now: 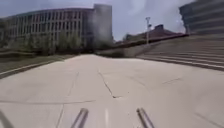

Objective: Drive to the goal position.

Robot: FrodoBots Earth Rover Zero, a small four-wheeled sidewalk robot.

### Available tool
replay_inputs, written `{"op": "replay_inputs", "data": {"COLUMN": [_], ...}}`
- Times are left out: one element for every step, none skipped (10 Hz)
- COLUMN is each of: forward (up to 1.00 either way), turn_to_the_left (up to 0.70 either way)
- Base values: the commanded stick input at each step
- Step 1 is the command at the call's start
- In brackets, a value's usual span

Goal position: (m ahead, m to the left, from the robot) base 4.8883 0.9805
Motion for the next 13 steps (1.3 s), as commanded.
{"op": "replay_inputs", "data": {"forward": [1.0, 1.0, 1.0, 1.0, 1.0, 1.0, 1.0, 1.0, 1.0, 1.0, 1.0, 1.0, 1.0], "turn_to_the_left": [0.0, 0.0, 0.0, 0.0, 0.0, 0.0, 0.0, -0.01, -0.02, -0.05, -0.18, -0.33, -0.37]}}
